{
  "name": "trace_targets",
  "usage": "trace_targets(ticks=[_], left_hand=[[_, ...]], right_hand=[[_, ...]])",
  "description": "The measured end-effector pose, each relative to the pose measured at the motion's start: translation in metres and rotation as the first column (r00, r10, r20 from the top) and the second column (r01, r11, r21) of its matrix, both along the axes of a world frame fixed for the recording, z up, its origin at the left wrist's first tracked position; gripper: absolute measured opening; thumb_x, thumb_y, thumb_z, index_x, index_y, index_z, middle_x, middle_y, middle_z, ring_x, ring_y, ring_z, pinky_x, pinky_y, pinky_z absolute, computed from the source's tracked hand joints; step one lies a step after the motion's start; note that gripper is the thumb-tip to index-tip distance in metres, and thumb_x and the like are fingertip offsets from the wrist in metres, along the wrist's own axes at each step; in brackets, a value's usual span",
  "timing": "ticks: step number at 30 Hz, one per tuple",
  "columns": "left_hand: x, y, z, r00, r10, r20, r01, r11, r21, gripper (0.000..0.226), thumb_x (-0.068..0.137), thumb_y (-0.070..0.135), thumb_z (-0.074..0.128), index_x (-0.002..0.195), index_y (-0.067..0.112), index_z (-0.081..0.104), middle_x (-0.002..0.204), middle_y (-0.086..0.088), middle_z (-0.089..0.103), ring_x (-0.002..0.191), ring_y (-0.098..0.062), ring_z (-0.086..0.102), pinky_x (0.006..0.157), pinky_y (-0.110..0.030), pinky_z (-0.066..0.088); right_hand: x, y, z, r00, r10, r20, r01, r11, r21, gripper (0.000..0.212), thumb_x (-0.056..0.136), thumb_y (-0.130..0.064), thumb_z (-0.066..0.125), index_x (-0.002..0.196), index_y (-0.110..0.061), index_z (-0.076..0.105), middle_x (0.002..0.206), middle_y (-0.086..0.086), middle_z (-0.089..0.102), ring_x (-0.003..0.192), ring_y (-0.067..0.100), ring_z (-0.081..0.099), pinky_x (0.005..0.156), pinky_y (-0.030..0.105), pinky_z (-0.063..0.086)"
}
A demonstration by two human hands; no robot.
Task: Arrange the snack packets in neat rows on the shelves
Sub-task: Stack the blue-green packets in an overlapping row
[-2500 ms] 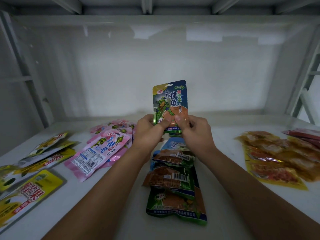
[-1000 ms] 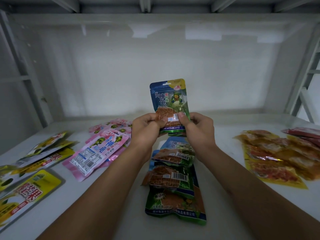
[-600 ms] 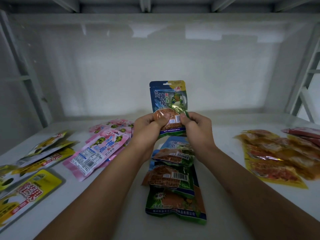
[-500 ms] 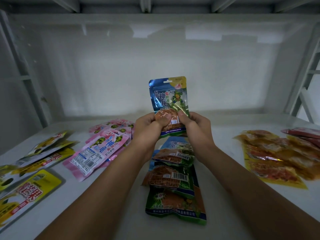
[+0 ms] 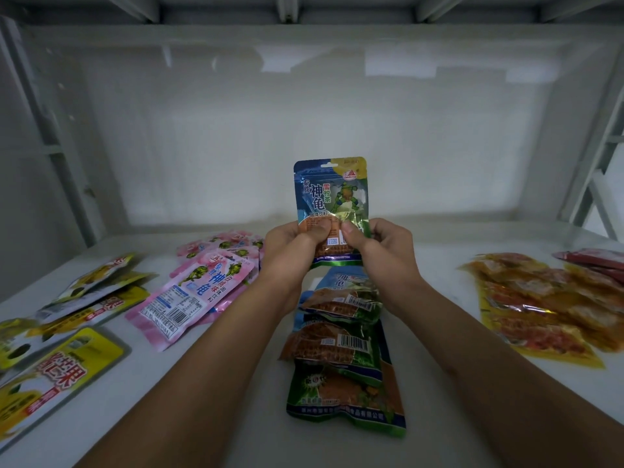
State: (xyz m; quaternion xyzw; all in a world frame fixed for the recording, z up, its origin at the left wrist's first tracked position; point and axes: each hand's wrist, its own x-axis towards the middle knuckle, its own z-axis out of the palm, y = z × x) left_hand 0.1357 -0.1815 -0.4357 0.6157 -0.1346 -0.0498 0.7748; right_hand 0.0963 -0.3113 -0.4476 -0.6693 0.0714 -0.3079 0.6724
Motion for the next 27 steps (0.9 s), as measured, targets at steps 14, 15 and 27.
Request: trace_targets(ticks=[14,15,27], left_hand=[[-0.001,0.0,0.001,0.999,-0.037,0.029,0.035,0.998,0.053,0.01,0.093,0.002,0.074,0.101,0.006,0.078,0.097,-0.01,0.081,0.09,-0.022,0.077,0.083,-0.035,0.061],[-0.002,0.0,0.001,0.999,-0.041,0.033,0.038,0.997,0.062,0.01,0.093,0.001,0.074,0.1,0.006,0.079,0.096,-0.009,0.081,0.086,-0.02,0.077,0.079,-0.032,0.061],[-0.004,0.002,0.003,0.997,-0.068,0.024,0.066,0.994,0.082,0.01,0.091,0.001,0.075,0.1,0.003,0.079,0.095,-0.011,0.081,0.085,-0.021,0.076,0.076,-0.03,0.061]], right_hand=[[-0.001,0.0,0.001,0.999,-0.037,0.038,0.038,0.999,-0.03,0.025,0.097,-0.026,0.071,0.089,-0.003,0.075,0.09,0.023,0.075,0.092,0.047,0.071,0.083,0.065,0.058],[-0.002,0.0,0.002,0.999,-0.03,0.038,0.032,0.999,-0.027,0.023,0.098,-0.025,0.071,0.09,-0.003,0.075,0.092,0.023,0.075,0.093,0.047,0.071,0.084,0.065,0.058],[-0.005,-0.001,0.003,1.0,0.011,-0.026,-0.011,1.0,0.013,0.014,0.1,-0.022,0.069,0.097,-0.012,0.077,0.091,0.012,0.079,0.089,0.036,0.077,0.084,0.057,0.063]])
